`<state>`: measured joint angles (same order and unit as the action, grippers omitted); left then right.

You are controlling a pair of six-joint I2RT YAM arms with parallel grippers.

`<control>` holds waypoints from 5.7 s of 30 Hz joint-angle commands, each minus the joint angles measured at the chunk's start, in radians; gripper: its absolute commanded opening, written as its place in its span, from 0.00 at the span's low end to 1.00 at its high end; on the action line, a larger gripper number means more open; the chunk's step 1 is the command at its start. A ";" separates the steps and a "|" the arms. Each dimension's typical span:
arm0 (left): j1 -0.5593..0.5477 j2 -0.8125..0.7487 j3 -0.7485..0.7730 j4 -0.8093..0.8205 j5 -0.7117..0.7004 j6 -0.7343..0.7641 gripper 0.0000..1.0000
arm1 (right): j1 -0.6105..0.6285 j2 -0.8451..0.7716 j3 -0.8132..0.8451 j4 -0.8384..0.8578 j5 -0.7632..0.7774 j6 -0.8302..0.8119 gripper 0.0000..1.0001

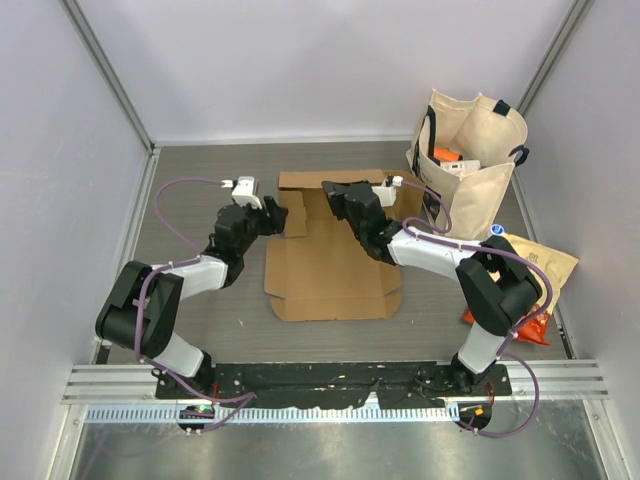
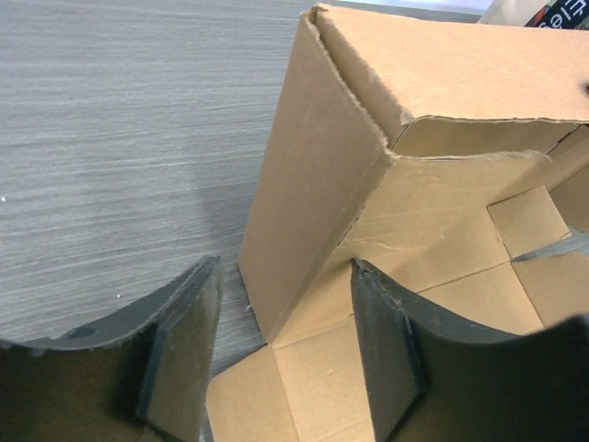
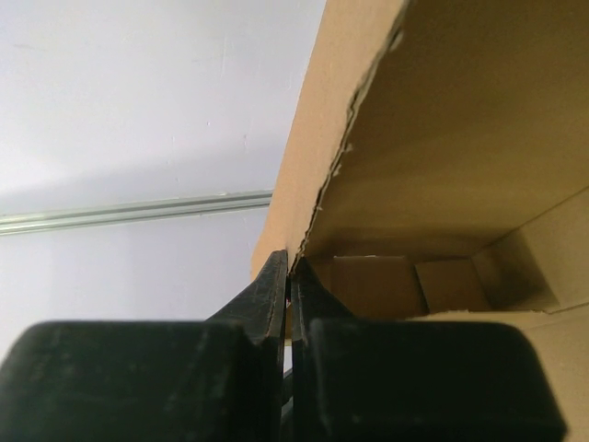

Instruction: Fold the paper box

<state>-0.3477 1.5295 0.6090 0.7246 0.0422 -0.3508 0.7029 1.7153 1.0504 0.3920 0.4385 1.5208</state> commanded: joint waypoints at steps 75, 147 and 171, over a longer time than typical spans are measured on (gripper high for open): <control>-0.211 0.110 0.172 -0.186 -0.376 0.111 0.53 | 0.044 -0.022 0.017 -0.090 0.035 -0.120 0.01; 0.248 -0.331 0.183 -0.562 0.064 -0.392 0.81 | 0.032 -0.003 -0.007 0.192 -0.214 -0.502 0.66; -0.155 -0.259 0.104 -0.614 -0.568 -0.111 0.67 | -0.289 -0.235 -0.036 -0.231 -0.514 -1.283 0.72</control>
<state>-0.5076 1.2335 0.6724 0.0586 -0.3775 -0.4908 0.4118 1.4673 0.9836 0.1768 -0.1059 0.3172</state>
